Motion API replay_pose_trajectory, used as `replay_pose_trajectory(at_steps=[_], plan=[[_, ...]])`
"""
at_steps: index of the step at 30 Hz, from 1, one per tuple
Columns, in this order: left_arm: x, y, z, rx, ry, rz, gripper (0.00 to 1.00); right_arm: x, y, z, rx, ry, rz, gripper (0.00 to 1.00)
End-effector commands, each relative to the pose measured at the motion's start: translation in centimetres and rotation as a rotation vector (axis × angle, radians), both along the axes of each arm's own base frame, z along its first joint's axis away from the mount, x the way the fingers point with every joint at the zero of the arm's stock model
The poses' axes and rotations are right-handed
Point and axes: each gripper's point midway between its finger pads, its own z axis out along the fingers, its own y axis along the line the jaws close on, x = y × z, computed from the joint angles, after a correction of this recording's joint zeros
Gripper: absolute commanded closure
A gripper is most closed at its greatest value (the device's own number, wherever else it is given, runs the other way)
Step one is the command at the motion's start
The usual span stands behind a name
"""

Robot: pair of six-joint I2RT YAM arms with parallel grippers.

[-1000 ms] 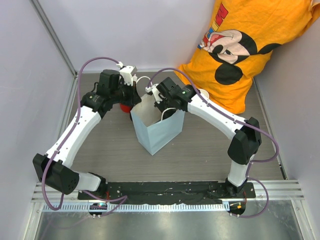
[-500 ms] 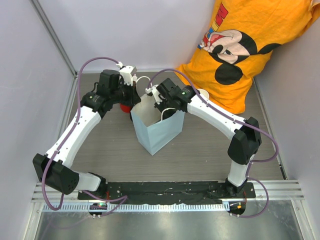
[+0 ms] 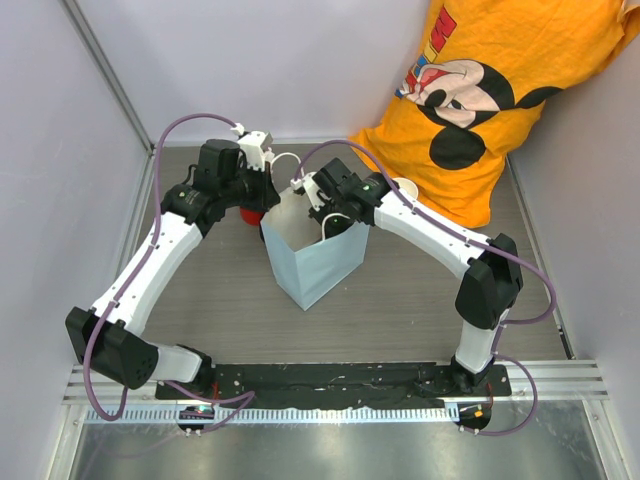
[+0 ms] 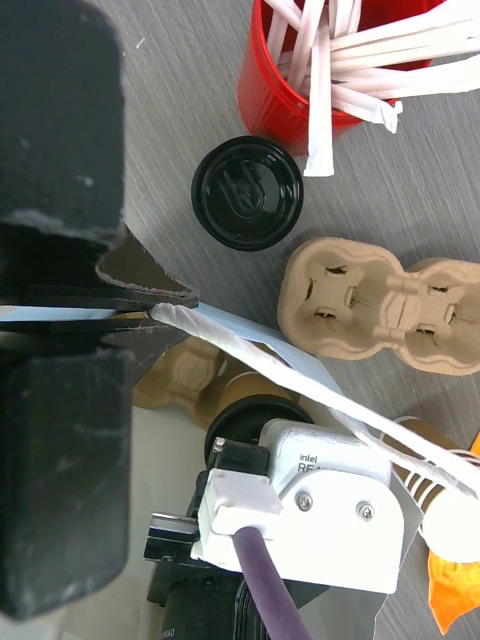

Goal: Pack the takeout coffee

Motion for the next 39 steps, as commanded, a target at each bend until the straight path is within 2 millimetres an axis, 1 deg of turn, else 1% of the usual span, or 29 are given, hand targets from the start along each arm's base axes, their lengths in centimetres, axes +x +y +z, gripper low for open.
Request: replay_pose_trajectory(at_steps=[1, 15, 31, 39], plan=[[-0.2, 0.2, 1.0, -0.013, -0.03, 0.006, 0.98, 0.2, 0.5, 1.0, 0.031, -0.032, 0.018, 0.99], [-0.2, 0.1, 1.2, -0.014, -0.037, 0.003, 0.98, -0.2, 0.9, 1.0, 0.042, -0.014, 0.05, 0.99], [-0.4, -0.1, 1.3, -0.023, -0.033, -0.011, 0.98, -0.4, 1.2, 1.6, 0.062, -0.02, 0.079, 0.99], [-0.5, -0.1, 1.3, -0.024, -0.033, -0.014, 0.98, -0.1, 1.5, 1.6, 0.073, -0.033, 0.084, 0.99]])
